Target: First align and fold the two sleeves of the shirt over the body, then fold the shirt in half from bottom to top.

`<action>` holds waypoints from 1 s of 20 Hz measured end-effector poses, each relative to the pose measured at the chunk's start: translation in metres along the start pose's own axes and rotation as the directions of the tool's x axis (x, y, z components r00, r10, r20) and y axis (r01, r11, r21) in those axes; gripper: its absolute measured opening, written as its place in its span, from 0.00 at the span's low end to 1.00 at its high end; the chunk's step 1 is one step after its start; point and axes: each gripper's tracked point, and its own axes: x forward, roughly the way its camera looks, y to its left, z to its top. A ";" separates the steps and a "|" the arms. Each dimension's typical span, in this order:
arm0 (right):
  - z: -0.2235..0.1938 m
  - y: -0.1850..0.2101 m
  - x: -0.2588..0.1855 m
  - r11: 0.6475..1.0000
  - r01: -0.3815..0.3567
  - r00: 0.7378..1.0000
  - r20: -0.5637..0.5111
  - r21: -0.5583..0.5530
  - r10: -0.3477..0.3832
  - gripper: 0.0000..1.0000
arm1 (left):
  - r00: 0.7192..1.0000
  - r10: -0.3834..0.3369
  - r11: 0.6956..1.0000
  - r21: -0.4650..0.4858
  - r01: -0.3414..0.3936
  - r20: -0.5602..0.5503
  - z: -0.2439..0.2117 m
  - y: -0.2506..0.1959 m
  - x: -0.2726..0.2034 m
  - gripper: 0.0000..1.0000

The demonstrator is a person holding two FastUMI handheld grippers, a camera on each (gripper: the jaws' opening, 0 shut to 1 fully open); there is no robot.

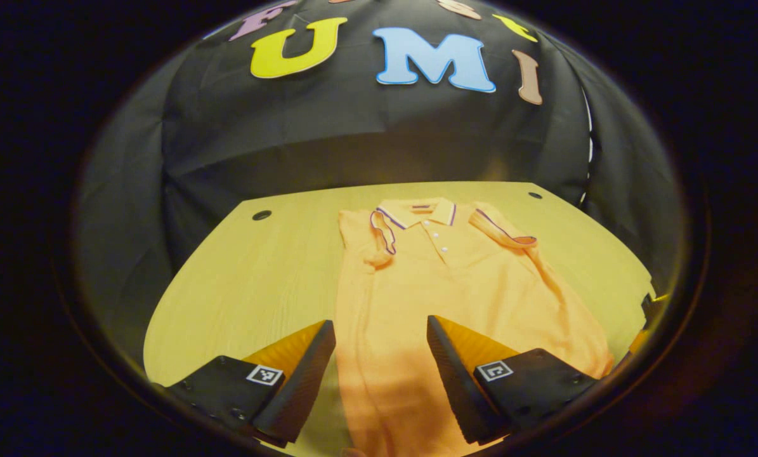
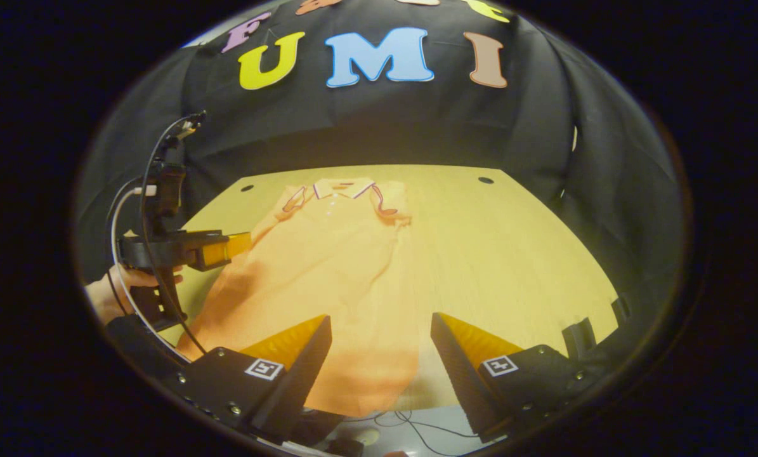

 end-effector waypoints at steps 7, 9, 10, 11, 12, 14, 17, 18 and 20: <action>-0.057 -0.003 -0.004 1.000 -0.006 0.997 -0.081 0.016 0.008 0.98 | 0.999 0.003 1.000 -0.018 -0.004 -0.036 -0.065 -0.002 -0.071 0.95; -0.070 0.001 -0.007 1.000 -0.018 0.995 -0.099 0.026 0.020 0.98 | 0.998 0.012 1.000 -0.015 -0.013 -0.054 -0.085 0.002 -0.088 0.96; -0.076 0.002 -0.007 1.000 -0.020 0.994 -0.107 0.024 0.023 0.98 | 0.998 0.014 1.000 -0.017 -0.015 -0.059 -0.094 0.004 -0.097 0.96; -0.080 0.003 -0.007 1.000 -0.021 0.993 -0.113 0.021 0.023 0.98 | 0.998 0.018 1.000 -0.023 -0.019 -0.066 -0.101 0.005 -0.105 0.96; -0.084 0.003 -0.008 1.000 -0.021 0.993 -0.117 0.018 0.023 0.98 | 0.997 0.021 0.999 -0.032 -0.024 -0.073 -0.109 0.007 -0.110 0.95; -0.088 0.004 -0.006 1.000 -0.022 0.993 -0.120 0.011 0.023 0.98 | 0.996 0.024 0.998 -0.056 -0.029 -0.084 -0.121 0.008 -0.122 0.95; -0.091 0.007 0.001 1.000 -0.023 0.992 -0.122 0.001 0.023 0.98 | 0.995 0.025 0.997 -0.065 -0.032 -0.097 -0.137 0.006 -0.133 0.95; -0.090 0.008 0.003 1.000 -0.026 0.992 -0.120 -0.005 0.025 0.98 | 0.994 0.022 0.997 -0.065 -0.029 -0.102 -0.142 0.003 -0.136 0.95; -0.093 0.009 0.006 0.999 -0.023 0.992 -0.122 -0.024 0.020 0.99 | 0.994 0.015 0.997 -0.067 -0.023 -0.113 -0.150 -0.003 -0.138 0.95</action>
